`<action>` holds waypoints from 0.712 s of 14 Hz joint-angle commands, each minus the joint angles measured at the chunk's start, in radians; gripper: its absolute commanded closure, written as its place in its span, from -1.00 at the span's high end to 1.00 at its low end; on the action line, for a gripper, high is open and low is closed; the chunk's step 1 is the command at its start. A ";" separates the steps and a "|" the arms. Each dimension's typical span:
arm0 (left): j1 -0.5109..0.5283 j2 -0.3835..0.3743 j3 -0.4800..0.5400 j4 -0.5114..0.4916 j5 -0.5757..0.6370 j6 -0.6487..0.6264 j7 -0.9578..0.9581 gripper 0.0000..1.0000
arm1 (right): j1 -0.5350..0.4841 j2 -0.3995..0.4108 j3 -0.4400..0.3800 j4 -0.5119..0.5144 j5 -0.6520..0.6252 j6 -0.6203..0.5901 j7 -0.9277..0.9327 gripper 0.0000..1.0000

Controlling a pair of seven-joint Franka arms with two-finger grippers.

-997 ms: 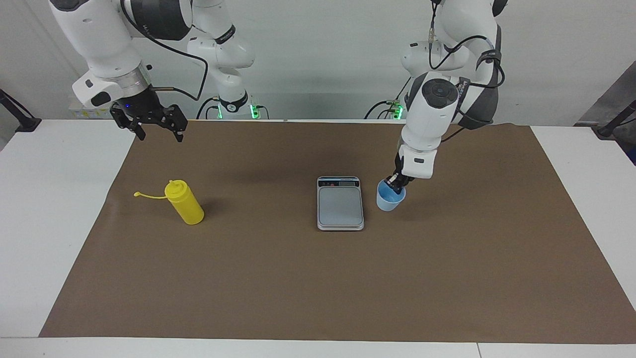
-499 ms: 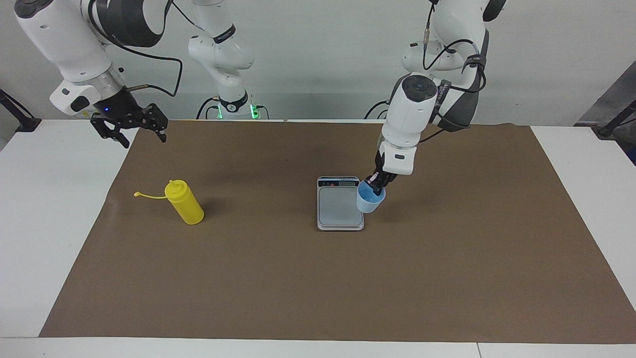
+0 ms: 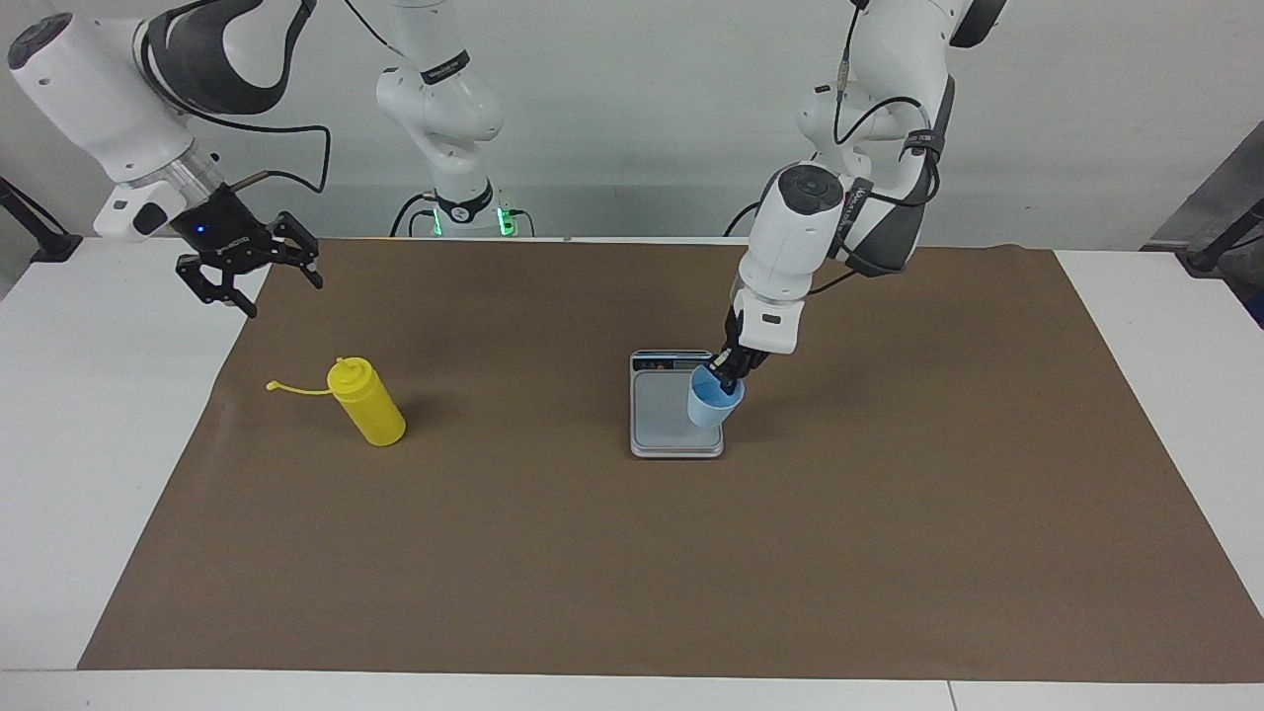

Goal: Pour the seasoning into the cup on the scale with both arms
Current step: 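Lift the blue cup with the left gripper and carry it onto the scale, then release the cup on the scale while the right gripper reaches the bottle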

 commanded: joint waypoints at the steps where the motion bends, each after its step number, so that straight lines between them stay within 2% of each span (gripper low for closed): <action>1: -0.016 0.023 -0.007 -0.005 0.045 0.025 -0.055 -0.93 | -0.047 -0.028 0.007 -0.080 0.098 0.055 -0.139 1.00; 3: -0.018 0.039 -0.012 -0.005 0.074 0.026 -0.074 -0.94 | -0.081 -0.004 0.007 -0.112 0.175 0.089 -0.291 1.00; 6: -0.018 0.049 -0.011 -0.005 0.082 0.034 -0.074 -0.93 | -0.153 0.081 0.007 -0.114 0.287 0.097 -0.559 1.00; 8: -0.021 0.051 -0.012 -0.007 0.082 0.037 -0.074 -0.93 | -0.164 0.096 0.007 -0.126 0.298 0.095 -0.612 1.00; 10: -0.022 0.051 -0.012 -0.025 0.082 0.066 -0.074 -0.93 | -0.168 0.122 0.005 -0.135 0.371 0.097 -0.667 1.00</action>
